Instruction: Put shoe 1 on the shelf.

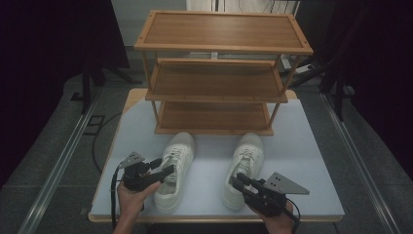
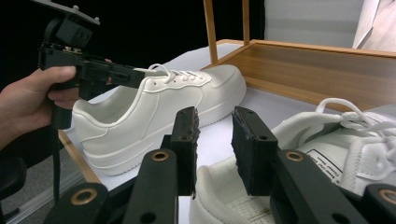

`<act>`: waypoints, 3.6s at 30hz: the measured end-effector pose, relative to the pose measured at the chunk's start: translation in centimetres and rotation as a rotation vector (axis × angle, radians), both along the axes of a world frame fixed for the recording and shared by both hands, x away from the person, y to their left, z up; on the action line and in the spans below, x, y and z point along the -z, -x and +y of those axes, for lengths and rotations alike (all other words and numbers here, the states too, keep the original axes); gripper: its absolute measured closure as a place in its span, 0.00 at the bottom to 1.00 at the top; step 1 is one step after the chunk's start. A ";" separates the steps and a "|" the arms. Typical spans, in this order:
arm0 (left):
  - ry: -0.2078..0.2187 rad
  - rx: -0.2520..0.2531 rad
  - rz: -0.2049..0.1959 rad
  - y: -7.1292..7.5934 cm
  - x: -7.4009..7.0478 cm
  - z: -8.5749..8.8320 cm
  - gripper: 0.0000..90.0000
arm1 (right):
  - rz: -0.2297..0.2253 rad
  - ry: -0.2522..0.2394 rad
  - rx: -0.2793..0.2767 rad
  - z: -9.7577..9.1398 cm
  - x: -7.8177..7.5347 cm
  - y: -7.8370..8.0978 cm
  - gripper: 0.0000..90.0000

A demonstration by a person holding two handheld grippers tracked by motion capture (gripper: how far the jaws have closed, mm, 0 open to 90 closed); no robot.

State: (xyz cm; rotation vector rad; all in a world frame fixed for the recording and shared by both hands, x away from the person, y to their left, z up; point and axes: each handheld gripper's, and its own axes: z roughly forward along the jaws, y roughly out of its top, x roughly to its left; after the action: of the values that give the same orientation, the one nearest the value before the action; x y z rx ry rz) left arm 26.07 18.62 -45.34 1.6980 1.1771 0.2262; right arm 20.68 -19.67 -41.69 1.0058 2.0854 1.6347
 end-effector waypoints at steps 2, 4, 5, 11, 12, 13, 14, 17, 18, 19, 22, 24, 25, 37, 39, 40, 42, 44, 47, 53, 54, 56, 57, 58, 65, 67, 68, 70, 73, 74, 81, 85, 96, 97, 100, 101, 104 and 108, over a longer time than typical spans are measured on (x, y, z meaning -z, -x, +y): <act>-0.029 -0.015 0.006 -0.3 0.3 -0.2 0.45 | 0.000 0.006 -0.002 0.0 0.0 0.0 0.77; -0.061 -0.027 0.005 -0.4 0.5 -0.5 0.45 | -0.001 0.009 0.002 0.1 0.1 0.1 0.77; -0.071 -0.036 0.003 -0.5 0.7 -0.6 0.46 | -0.003 0.012 0.001 0.1 0.1 0.1 0.76; -0.068 -0.089 0.004 -1.0 1.3 -0.4 0.60 | 0.003 0.022 0.005 0.3 0.3 0.0 0.76; -0.071 -0.095 -0.003 -1.0 1.4 -0.4 0.62 | 0.004 0.022 0.009 0.3 0.4 0.0 0.76; -0.071 -0.095 -0.003 -1.0 1.4 -0.4 0.65 | 0.008 0.021 0.009 0.3 0.4 0.0 0.76; -0.072 -0.100 -0.009 -0.9 1.4 -0.4 0.65 | 0.008 0.021 0.009 0.3 0.4 0.0 0.76; -0.062 -0.122 -0.023 -0.7 1.4 -0.3 0.80 | 0.009 0.023 0.010 0.4 0.5 0.0 0.76; -0.050 -0.135 -0.031 -0.7 1.5 -0.2 0.83 | 0.007 0.025 0.008 0.4 0.5 0.1 0.76; -0.050 -0.135 -0.031 -0.7 1.5 -0.2 0.84 | 0.007 0.025 0.008 0.4 0.5 0.1 0.76; -0.023 -0.135 -0.028 -0.7 1.5 0.2 0.88 | 0.007 0.023 0.012 0.4 0.5 0.1 0.76; -0.021 -0.134 -0.029 -0.7 1.5 0.2 0.89 | 0.006 0.024 0.013 0.4 0.5 0.0 0.76; -0.018 -0.135 -0.033 -0.7 1.6 0.2 0.89 | 0.005 0.024 0.014 0.4 0.5 0.0 0.76; 0.079 -0.123 -0.036 -1.0 1.8 1.2 0.91 | -0.003 0.017 0.020 0.1 0.4 0.1 0.76; 0.106 -0.114 -0.047 -0.9 1.7 1.3 0.91 | -0.002 0.016 0.019 0.2 0.3 0.1 0.76; 0.106 -0.114 -0.047 -0.9 1.7 1.3 0.91 | -0.002 0.016 0.019 0.2 0.3 0.1 0.76; 0.128 -0.106 -0.063 -0.7 1.3 1.5 0.91 | -0.002 0.018 0.017 0.1 0.3 0.1 0.76; 0.150 -0.106 -0.070 -0.6 1.1 1.6 0.91 | -0.003 0.017 0.019 0.1 0.3 0.1 0.76; 0.180 -0.107 -0.081 -0.3 0.7 1.9 0.91 | -0.003 0.018 0.018 0.1 0.3 0.1 0.76; 0.232 -0.098 -0.105 0.0 -0.1 2.2 0.91 | -0.003 0.015 0.022 0.0 0.3 0.1 0.76; 0.232 -0.098 -0.105 0.0 -0.1 2.2 0.91 | -0.003 0.015 0.022 0.0 0.3 0.1 0.76; 0.251 -0.093 -0.113 0.2 -0.5 2.2 0.91 | -0.002 0.012 0.023 0.0 0.3 0.1 0.76; 0.251 -0.093 -0.113 0.2 -0.5 2.2 0.91 | -0.002 0.012 0.023 0.0 0.3 0.1 0.76; 0.263 -0.091 -0.119 0.3 -0.8 2.1 0.91 | -0.002 0.013 0.023 0.0 0.3 0.1 0.76; 0.296 -0.080 -0.140 0.6 -2.0 2.1 0.91 | -0.002 0.013 0.025 -0.1 0.3 0.1 0.76; 0.306 -0.079 -0.140 0.6 -2.2 2.1 0.91 | -0.001 0.011 0.027 -0.1 0.2 0.1 0.76; 0.310 -0.072 -0.148 0.7 -2.8 2.1 0.91 | -0.001 0.004 0.028 -0.2 0.2 0.1 0.76; 0.311 -0.072 -0.158 0.8 -3.2 2.1 0.91 | 0.000 0.002 0.027 -0.3 0.1 0.1 0.76; 0.306 -0.067 -0.201 1.2 -4.6 2.2 0.91 | -0.001 -0.010 0.028 -0.5 0.0 0.1 0.76; 0.310 -0.063 -0.208 1.3 -4.9 2.2 0.91 | -0.002 -0.012 0.031 -0.5 0.0 0.1 0.76; 0.340 -0.037 -0.234 0.7 -6.9 1.4 0.91 | -0.006 -0.014 0.029 -0.5 -0.1 0.2 0.76; 0.355 -0.035 -0.234 -0.1 -7.6 1.0 0.91 | -0.016 -0.015 0.028 -0.5 -0.3 0.3 0.76; 0.366 -0.055 -0.236 -2.0 -8.9 0.1 0.91 | -0.016 -0.021 0.028 -0.7 -0.4 0.3 0.76; 0.370 -0.058 -0.235 -2.4 -9.0 0.0 0.91 | -0.017 -0.021 0.028 -0.7 -0.4 0.3 0.76; 0.368 -0.067 -0.235 -2.8 -9.3 0.0 0.91 | -0.017 -0.020 0.026 -0.7 -0.4 0.3 0.76; 0.368 -0.067 -0.235 -2.8 -9.3 0.0 0.91 | -0.017 -0.020 0.026 -0.7 -0.4 0.3 0.76; 0.363 -0.073 -0.235 -3.2 -9.6 0.0 0.91 | -0.020 -0.020 0.030 -0.7 -0.4 0.3 0.76; 0.357 -0.075 -0.234 -3.7 -10.0 -0.2 0.91 | -0.022 -0.020 0.029 -0.7 -0.5 0.3 0.76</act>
State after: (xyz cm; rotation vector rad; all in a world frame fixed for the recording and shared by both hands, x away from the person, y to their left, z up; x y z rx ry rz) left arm 29.76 18.46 -35.30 1.2807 1.0371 0.2381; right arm 20.36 -20.36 -41.24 1.0151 2.0344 1.6481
